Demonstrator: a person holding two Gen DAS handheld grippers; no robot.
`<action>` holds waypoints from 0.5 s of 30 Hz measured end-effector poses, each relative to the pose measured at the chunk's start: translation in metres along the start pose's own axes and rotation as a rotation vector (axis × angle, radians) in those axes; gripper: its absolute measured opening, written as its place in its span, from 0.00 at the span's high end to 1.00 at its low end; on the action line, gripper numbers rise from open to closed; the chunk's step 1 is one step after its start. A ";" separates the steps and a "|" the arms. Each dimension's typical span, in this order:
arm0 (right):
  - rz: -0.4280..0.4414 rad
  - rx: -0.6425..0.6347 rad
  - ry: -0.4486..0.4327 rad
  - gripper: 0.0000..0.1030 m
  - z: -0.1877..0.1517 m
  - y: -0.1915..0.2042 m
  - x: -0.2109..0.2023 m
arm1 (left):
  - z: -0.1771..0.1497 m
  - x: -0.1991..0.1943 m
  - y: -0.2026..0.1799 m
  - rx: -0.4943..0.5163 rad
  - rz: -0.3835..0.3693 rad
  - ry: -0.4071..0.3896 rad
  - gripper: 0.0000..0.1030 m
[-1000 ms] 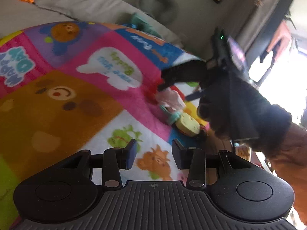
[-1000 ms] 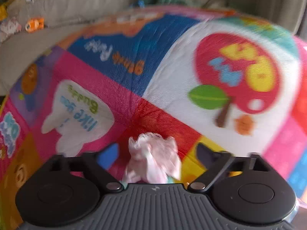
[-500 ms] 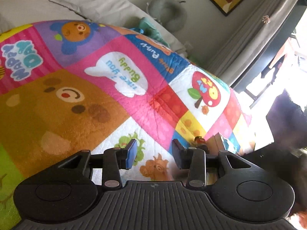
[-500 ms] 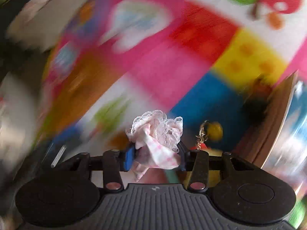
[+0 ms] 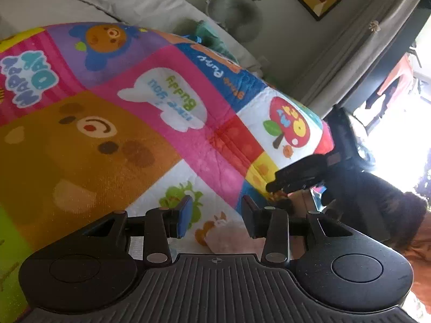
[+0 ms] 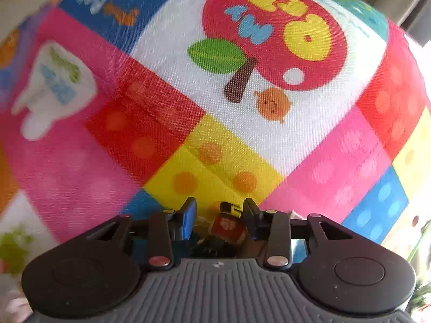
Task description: Organize objects
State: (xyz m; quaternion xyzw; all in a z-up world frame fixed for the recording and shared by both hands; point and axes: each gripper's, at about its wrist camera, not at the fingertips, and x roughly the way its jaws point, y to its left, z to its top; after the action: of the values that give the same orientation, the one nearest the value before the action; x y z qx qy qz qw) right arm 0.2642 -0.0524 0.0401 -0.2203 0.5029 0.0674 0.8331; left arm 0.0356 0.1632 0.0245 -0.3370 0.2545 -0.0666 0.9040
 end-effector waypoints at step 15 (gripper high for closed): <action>0.298 -0.168 0.026 0.63 -0.105 0.044 -0.097 | 0.001 0.001 0.003 -0.011 -0.005 -0.006 0.58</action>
State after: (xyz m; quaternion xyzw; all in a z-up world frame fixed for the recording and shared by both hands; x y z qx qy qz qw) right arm 0.1177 -0.0487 0.0691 -0.2128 0.5335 0.2291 0.7859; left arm 0.0371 0.1657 0.0231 -0.3429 0.2515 -0.0663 0.9027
